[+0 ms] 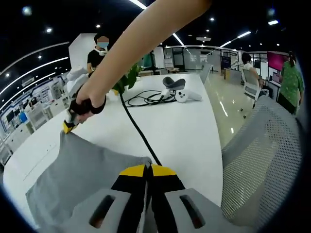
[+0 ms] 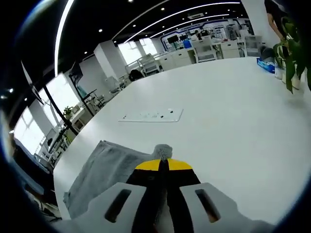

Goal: Fold the towel on the table until its edges align and the towel forms a compact rectangular stack.

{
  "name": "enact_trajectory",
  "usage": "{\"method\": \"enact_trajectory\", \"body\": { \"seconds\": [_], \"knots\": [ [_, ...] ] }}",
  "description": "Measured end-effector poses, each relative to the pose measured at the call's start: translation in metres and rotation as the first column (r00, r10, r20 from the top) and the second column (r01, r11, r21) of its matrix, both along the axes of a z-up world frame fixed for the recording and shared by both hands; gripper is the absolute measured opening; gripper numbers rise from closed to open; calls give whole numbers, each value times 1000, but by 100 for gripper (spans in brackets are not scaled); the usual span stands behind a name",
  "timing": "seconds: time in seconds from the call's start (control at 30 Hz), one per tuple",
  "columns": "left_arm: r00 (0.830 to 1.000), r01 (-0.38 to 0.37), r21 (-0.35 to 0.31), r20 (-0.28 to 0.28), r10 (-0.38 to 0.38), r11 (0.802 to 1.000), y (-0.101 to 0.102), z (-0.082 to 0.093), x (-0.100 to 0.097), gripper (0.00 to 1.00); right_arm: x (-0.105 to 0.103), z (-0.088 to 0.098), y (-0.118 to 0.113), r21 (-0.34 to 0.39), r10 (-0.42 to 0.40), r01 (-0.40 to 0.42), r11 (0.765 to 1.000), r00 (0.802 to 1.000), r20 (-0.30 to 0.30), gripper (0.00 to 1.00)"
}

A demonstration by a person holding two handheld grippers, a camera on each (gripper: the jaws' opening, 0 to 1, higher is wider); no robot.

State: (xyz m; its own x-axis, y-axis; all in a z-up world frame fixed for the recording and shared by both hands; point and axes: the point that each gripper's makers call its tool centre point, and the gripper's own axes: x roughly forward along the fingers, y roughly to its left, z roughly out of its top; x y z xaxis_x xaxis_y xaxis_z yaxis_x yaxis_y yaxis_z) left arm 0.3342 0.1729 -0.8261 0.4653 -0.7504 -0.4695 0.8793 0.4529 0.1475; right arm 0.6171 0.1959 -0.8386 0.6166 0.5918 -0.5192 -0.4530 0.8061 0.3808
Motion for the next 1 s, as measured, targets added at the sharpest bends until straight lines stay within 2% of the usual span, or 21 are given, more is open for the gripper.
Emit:
{"method": "enact_trajectory", "body": {
  "seconds": [0.4,1.0],
  "knots": [
    [999,-39,-39,20,40,998,14,21,-3,2,4,21,9,23,-18,18,1000,1000,3,0],
    [992,-115,-102,30,119,988,45,47,-4,2,6,45,39,37,-12,12,999,1000,3,0]
  ]
}}
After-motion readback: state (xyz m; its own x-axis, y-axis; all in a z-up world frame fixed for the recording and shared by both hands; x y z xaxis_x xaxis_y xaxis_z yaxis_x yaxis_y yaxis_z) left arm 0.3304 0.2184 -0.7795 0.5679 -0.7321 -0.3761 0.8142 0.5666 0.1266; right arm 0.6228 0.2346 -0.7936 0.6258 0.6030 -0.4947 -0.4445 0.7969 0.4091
